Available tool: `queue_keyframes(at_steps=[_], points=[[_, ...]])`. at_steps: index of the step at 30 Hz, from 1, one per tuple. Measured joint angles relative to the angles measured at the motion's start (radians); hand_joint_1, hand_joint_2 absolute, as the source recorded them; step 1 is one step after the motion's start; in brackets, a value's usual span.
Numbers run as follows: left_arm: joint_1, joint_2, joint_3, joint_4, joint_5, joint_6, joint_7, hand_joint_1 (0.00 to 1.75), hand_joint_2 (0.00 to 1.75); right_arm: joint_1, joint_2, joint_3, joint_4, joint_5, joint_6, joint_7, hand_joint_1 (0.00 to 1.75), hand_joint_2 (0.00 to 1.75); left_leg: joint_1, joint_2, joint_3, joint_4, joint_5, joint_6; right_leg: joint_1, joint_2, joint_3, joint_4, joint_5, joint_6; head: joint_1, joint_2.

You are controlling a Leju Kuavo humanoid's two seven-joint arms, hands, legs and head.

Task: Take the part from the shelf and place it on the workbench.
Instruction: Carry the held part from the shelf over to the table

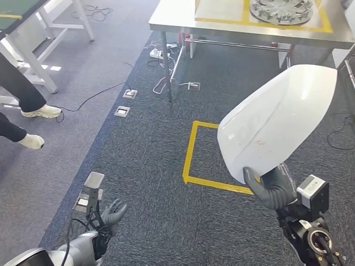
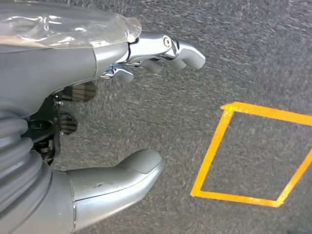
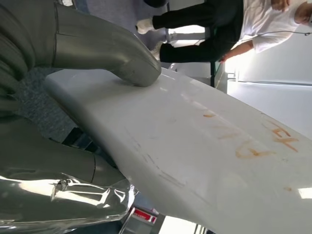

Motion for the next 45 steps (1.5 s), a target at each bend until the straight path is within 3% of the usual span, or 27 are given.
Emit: queue_keyframes(at_steps=[2, 4, 5, 6, 7, 9, 11, 14, 16, 17, 19, 20, 21, 22, 24, 26, 29, 31, 32, 34, 36, 37, 38, 40, 41, 43, 45], points=[[0.000, -0.002, 0.000, 0.000, 0.000, 0.000, 0.000, 0.00, 1.75, 0.001, 0.000, -0.003, 0.000, 0.000, 0.000, 0.000, 1.75, 1.75, 0.005, -0.001, 0.020, -0.009, -0.006, 0.010, 0.001, 0.000, -0.043, 0.094, -0.043, 0.005, 0.009, 0.000], [0.000, -0.003, 0.000, 0.000, 0.001, 0.000, 0.000, 0.00, 1.75, 0.004, 0.000, -0.004, 0.000, 0.000, 0.000, 0.000, 1.75, 1.75, 0.003, -0.002, 0.033, -0.009, -0.017, 0.018, 0.002, 0.000, -0.128, 0.246, -0.093, 0.008, 0.018, 0.000], [0.001, -0.003, 0.000, 0.000, 0.001, 0.000, 0.000, 0.00, 1.75, 0.007, 0.000, -0.004, 0.000, 0.000, 0.000, 0.000, 1.75, 1.75, 0.003, -0.004, 0.039, -0.009, -0.023, 0.019, 0.002, 0.000, -0.162, 0.293, -0.098, 0.009, 0.019, 0.000], [0.002, -0.004, 0.000, 0.000, 0.001, 0.000, 0.000, 0.00, 1.75, 0.010, 0.000, -0.004, 0.001, 0.000, 0.000, 0.000, 1.75, 1.75, 0.002, -0.006, 0.046, -0.009, -0.029, 0.019, 0.002, 0.000, -0.178, 0.302, -0.083, 0.009, 0.020, 0.000], [0.003, -0.005, 0.000, 0.000, 0.001, 0.000, 0.000, 0.00, 1.75, 0.011, 0.000, -0.005, 0.001, 0.000, 0.000, 0.000, 1.75, 1.75, 0.002, -0.009, 0.056, -0.008, -0.035, 0.018, 0.002, 0.000, -0.172, 0.266, -0.046, 0.008, 0.021, 0.000], [0.004, -0.008, 0.000, 0.000, 0.002, 0.000, 0.000, 0.00, 1.75, 0.012, 0.000, -0.006, 0.001, 0.000, 0.000, 0.000, 1.75, 1.75, 0.001, -0.014, 0.075, -0.007, -0.049, 0.014, 0.005, 0.002, -0.117, 0.120, 0.048, -0.001, 0.024, 0.000], [0.003, -0.011, 0.000, 0.000, 0.002, 0.000, 0.000, 0.00, 1.75, 0.011, 0.000, -0.006, 0.001, 0.000, 0.000, 0.000, 1.75, 1.75, -0.001, -0.017, 0.081, -0.004, -0.058, 0.008, 0.010, 0.004, -0.067, 0.011, 0.089, -0.011, 0.027, 0.000], [0.004, -0.011, 0.000, 0.000, 0.002, 0.000, 0.000, 0.00, 1.75, 0.011, 0.000, -0.007, 0.000, 0.000, 0.000, 0.000, 1.75, 1.75, 0.000, -0.018, 0.076, -0.004, -0.062, -0.004, 0.010, 0.004, -0.051, -0.017, 0.083, -0.020, 0.027, 0.000], [0.003, -0.011, 0.000, 0.000, 0.002, 0.000, 0.000, 0.00, 1.75, 0.010, 0.000, -0.008, 0.000, 0.000, 0.000, 0.000, 1.75, 1.75, 0.000, -0.014, 0.061, 0.033, -0.085, -0.015, 0.004, 0.002, -0.039, -0.029, 0.083, -0.028, 0.024, 0.000], [0.002, -0.011, 0.000, 0.000, 0.002, 0.000, 0.000, 0.00, 1.75, 0.009, 0.000, -0.009, 0.000, 0.000, 0.000, -0.001, 1.75, 1.75, 0.002, -0.012, 0.035, 0.084, -0.109, -0.020, 0.001, 0.001, -0.032, -0.034, 0.082, -0.032, 0.021, 0.000], [0.003, -0.010, 0.000, 0.000, 0.003, 0.000, 0.000, 0.00, 1.75, 0.009, 0.000, -0.010, 0.000, 0.001, 0.001, -0.001, 1.75, 1.75, 0.008, -0.008, -0.049, 0.232, -0.160, -0.029, 0.001, -0.001, -0.026, -0.035, 0.076, -0.036, 0.016, 0.000], [0.005, -0.010, 0.000, 0.000, 0.003, 0.000, 0.000, 0.00, 1.75, 0.010, 0.000, -0.010, 0.000, 0.001, 0.001, -0.001, 1.75, 1.75, 0.012, -0.006, -0.087, 0.287, -0.171, -0.033, 0.001, -0.001, -0.023, -0.035, 0.073, -0.036, 0.014, 0.000], [0.007, -0.010, 0.000, 0.000, 0.003, 0.000, 0.000, 0.00, 1.75, 0.011, 0.000, -0.010, 0.001, 0.001, 0.001, -0.001, 1.75, 1.75, 0.016, -0.005, -0.109, 0.307, -0.162, -0.036, 0.000, -0.001, -0.020, -0.035, 0.069, -0.035, 0.013, 0.000], [0.008, -0.010, 0.000, 0.000, 0.003, 0.000, 0.000, 0.00, 1.75, 0.012, 0.000, -0.010, 0.001, 0.001, 0.001, -0.001, 1.75, 1.75, 0.020, -0.003, -0.107, 0.281, -0.132, -0.038, -0.002, -0.001, -0.014, -0.035, 0.064, -0.032, 0.011, 0.000], [0.009, -0.009, 0.000, 0.000, 0.003, 0.000, 0.000, 0.00, 1.75, 0.012, 0.000, -0.011, 0.001, 0.000, 0.002, -0.003, 1.75, 1.75, 0.027, 0.002, -0.050, 0.138, -0.047, -0.043, -0.005, -0.001, 0.000, -0.035, 0.052, -0.023, 0.009, 0.000], [0.007, -0.010, 0.000, 0.000, 0.003, 0.000, 0.000, 0.00, 1.75, 0.010, 0.000, -0.013, 0.000, 0.000, 0.003, -0.007, 1.75, 1.75, 0.023, 0.004, 0.003, 0.023, -0.008, -0.039, -0.005, 0.000, 0.008, -0.035, 0.039, -0.009, 0.009, 0.000], [0.005, -0.010, 0.000, 0.000, 0.005, 0.001, 0.000, 0.00, 1.75, 0.011, 0.000, -0.014, 0.001, 0.001, 0.008, -0.010, 1.75, 1.75, 0.015, -0.001, 0.019, 0.000, -0.019, -0.016, -0.007, 0.001, 0.015, -0.032, 0.034, 0.010, 0.012, 0.000], [0.005, -0.009, 0.000, 0.000, 0.006, 0.001, 0.000, 0.00, 1.75, 0.010, 0.000, -0.016, 0.001, 0.002, 0.010, -0.012, 1.75, 1.75, 0.015, -0.002, 0.034, -0.003, -0.026, 0.001, -0.011, -0.001, 0.003, 0.004, 0.017, 0.018, 0.015, 0.000], [0.005, -0.009, 0.000, 0.000, 0.006, 0.001, 0.000, 0.00, 1.75, 0.010, 0.000, -0.018, 0.001, 0.003, 0.011, -0.013, 1.75, 1.75, 0.014, -0.003, 0.043, -0.004, -0.030, 0.008, -0.011, -0.002, -0.021, 0.053, -0.003, 0.020, 0.019, 0.000], [0.005, -0.009, 0.000, 0.000, 0.006, 0.001, 0.000, 0.00, 1.75, 0.010, 0.000, -0.020, 0.001, 0.004, 0.012, -0.015, 1.75, 1.75, 0.010, -0.003, 0.056, -0.005, -0.040, 0.018, -0.008, -0.002, -0.104, 0.200, -0.055, 0.019, 0.025, 0.000], [0.006, -0.010, 0.000, 0.000, 0.006, 0.001, 0.000, 0.00, 1.75, 0.014, 0.000, -0.020, 0.001, 0.006, 0.014, -0.015, 1.75, 1.75, 0.002, -0.005, 0.068, -0.004, -0.051, 0.024, -0.003, -0.002, -0.174, 0.296, -0.076, 0.014, 0.026, 0.000], [0.007, -0.010, 0.000, 0.000, 0.006, 0.001, 0.000, 0.00, 1.75, 0.016, 0.000, -0.020, 0.001, 0.006, 0.015, -0.015, 1.75, 1.75, -0.002, -0.007, 0.077, -0.004, -0.058, 0.025, 0.001, -0.002, -0.182, 0.285, -0.056, 0.009, 0.027, 0.000], [0.008, -0.011, 0.000, 0.000, 0.006, 0.001, 0.000, 0.00, 1.75, 0.016, 0.000, -0.021, 0.001, 0.006, 0.015, -0.015, 1.75, 1.75, -0.005, -0.009, 0.088, -0.004, -0.065, 0.026, 0.007, -0.002, -0.170, 0.234, -0.015, 0.000, 0.027, 0.000], [0.009, -0.014, 0.000, 0.000, 0.006, 0.001, 0.000, 0.00, 1.75, 0.016, 0.000, -0.021, 0.002, 0.006, 0.014, -0.015, 1.75, 1.75, -0.009, -0.011, 0.109, -0.006, -0.080, 0.025, 0.021, -0.002, -0.122, 0.087, 0.077, -0.022, 0.028, 0.000], [0.009, -0.016, 0.000, 0.000, 0.006, 0.002, 0.000, 0.00, 1.75, 0.014, 0.000, -0.022, 0.001, 0.006, 0.014, -0.015, 1.75, 1.75, -0.009, -0.011, 0.114, -0.007, -0.086, 0.022, 0.027, -0.001, -0.101, 0.028, 0.098, -0.030, 0.030, 0.000], [0.010, -0.017, 0.000, 0.000, 0.006, 0.003, 0.000, 0.00, 1.75, 0.013, 0.000, -0.022, 0.001, 0.006, 0.014, -0.015, 1.75, 1.75, -0.008, -0.010, 0.117, -0.006, -0.090, 0.014, 0.034, -0.001, -0.082, -0.018, 0.100, -0.037, 0.030, 0.000], [0.012, -0.018, -0.001, 0.000, 0.006, 0.003, 0.000, 0.00, 1.75, 0.012, 0.000, -0.022, 0.000, 0.006, 0.015, -0.015, 1.75, 1.75, -0.008, -0.008, 0.119, 0.005, -0.089, 0.003, 0.030, 0.000, -0.060, -0.037, 0.107, -0.040, 0.030, 0.000]])
